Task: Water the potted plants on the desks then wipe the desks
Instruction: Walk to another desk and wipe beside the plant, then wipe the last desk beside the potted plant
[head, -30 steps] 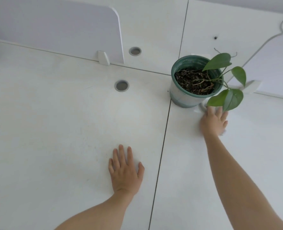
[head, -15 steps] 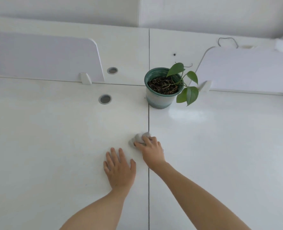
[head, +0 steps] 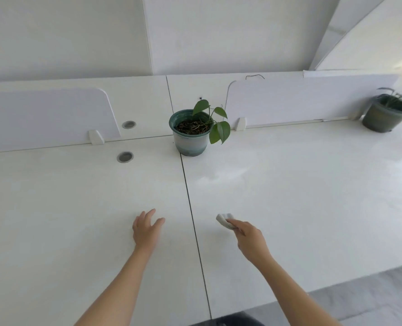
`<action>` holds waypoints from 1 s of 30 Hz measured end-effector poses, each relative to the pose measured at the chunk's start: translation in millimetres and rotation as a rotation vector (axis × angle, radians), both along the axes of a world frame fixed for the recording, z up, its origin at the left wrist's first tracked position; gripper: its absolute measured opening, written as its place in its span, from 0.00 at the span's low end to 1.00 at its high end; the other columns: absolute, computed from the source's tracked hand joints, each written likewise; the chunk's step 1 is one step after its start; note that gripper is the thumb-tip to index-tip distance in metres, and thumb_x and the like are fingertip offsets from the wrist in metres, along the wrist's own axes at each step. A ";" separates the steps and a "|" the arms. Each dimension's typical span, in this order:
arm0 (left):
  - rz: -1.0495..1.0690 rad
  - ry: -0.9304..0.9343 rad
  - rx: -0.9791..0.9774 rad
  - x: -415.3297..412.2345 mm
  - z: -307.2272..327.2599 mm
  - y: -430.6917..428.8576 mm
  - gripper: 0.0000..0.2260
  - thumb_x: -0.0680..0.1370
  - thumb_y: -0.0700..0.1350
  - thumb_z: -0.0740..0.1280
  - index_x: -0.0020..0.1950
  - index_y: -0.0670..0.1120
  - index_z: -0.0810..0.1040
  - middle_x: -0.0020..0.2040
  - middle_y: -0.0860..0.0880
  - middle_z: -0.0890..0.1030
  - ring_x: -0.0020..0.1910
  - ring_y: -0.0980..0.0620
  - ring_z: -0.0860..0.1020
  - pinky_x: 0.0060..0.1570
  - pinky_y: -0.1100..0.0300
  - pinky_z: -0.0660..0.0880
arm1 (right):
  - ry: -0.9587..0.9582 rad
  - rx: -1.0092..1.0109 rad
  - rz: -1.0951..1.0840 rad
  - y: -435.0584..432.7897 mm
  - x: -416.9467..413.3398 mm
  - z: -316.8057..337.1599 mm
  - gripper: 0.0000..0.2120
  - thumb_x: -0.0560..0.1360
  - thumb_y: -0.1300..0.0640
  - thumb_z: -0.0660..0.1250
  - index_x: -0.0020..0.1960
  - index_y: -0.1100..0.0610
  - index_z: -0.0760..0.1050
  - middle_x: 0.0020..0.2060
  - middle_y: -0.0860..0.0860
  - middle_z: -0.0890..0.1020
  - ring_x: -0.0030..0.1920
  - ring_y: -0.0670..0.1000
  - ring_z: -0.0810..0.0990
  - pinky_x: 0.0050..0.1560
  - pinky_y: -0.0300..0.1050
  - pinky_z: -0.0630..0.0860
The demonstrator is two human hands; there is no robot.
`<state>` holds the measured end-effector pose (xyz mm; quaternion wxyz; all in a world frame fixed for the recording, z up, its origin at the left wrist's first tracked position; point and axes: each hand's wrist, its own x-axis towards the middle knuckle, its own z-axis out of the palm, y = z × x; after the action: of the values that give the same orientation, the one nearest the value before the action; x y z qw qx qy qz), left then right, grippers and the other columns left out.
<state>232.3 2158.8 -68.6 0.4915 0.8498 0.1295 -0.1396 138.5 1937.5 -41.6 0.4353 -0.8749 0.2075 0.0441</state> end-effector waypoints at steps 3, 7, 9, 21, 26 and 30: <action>0.112 -0.083 -0.209 -29.2 9.8 19.6 0.20 0.74 0.46 0.64 0.66 0.44 0.72 0.72 0.45 0.66 0.72 0.48 0.61 0.66 0.55 0.60 | -0.032 0.103 -0.014 3.6 -19.6 5.5 0.18 0.77 0.64 0.54 0.62 0.51 0.74 0.48 0.51 0.77 0.33 0.46 0.71 0.39 0.43 0.69; 0.228 -0.141 -0.314 -85.0 21.2 29.8 0.11 0.79 0.38 0.60 0.59 0.39 0.75 0.59 0.40 0.77 0.59 0.43 0.74 0.56 0.55 0.67 | -0.059 0.203 0.030 7.8 -37.6 10.9 0.19 0.76 0.63 0.54 0.62 0.50 0.74 0.50 0.51 0.79 0.28 0.46 0.70 0.34 0.41 0.68; 0.285 -0.157 -0.339 -112.9 28.0 23.7 0.08 0.79 0.39 0.59 0.55 0.41 0.76 0.52 0.41 0.78 0.52 0.43 0.76 0.53 0.55 0.67 | -0.078 0.230 0.081 10.0 -44.8 14.4 0.19 0.77 0.62 0.54 0.63 0.49 0.73 0.46 0.49 0.79 0.28 0.45 0.69 0.34 0.40 0.67; 0.474 -0.031 -0.260 -287.1 -8.7 -51.9 0.09 0.78 0.37 0.60 0.43 0.48 0.75 0.41 0.47 0.80 0.43 0.48 0.77 0.40 0.65 0.70 | 0.073 0.165 0.514 -4.2 -129.3 0.2 0.16 0.76 0.58 0.56 0.62 0.51 0.72 0.42 0.47 0.77 0.30 0.44 0.70 0.36 0.41 0.68; 0.733 0.019 -0.191 -370.9 -13.8 -44.7 0.06 0.78 0.37 0.60 0.47 0.42 0.76 0.40 0.46 0.80 0.41 0.48 0.77 0.39 0.64 0.70 | 0.191 0.151 0.721 12.6 -168.8 -19.7 0.16 0.76 0.58 0.57 0.63 0.51 0.71 0.35 0.50 0.78 0.27 0.46 0.72 0.30 0.37 0.69; 0.931 0.050 -0.123 -429.4 -11.7 -30.0 0.07 0.79 0.40 0.59 0.46 0.43 0.76 0.40 0.47 0.80 0.44 0.45 0.79 0.47 0.54 0.71 | 0.219 0.200 0.813 39.7 -187.3 -18.9 0.16 0.76 0.58 0.57 0.63 0.51 0.71 0.28 0.47 0.74 0.26 0.45 0.71 0.28 0.36 0.67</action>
<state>-197.1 2128.9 -80.3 0.5479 0.6669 0.5004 0.0680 -48.8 1977.2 -60.5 0.4404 -0.8293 -0.1144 0.3244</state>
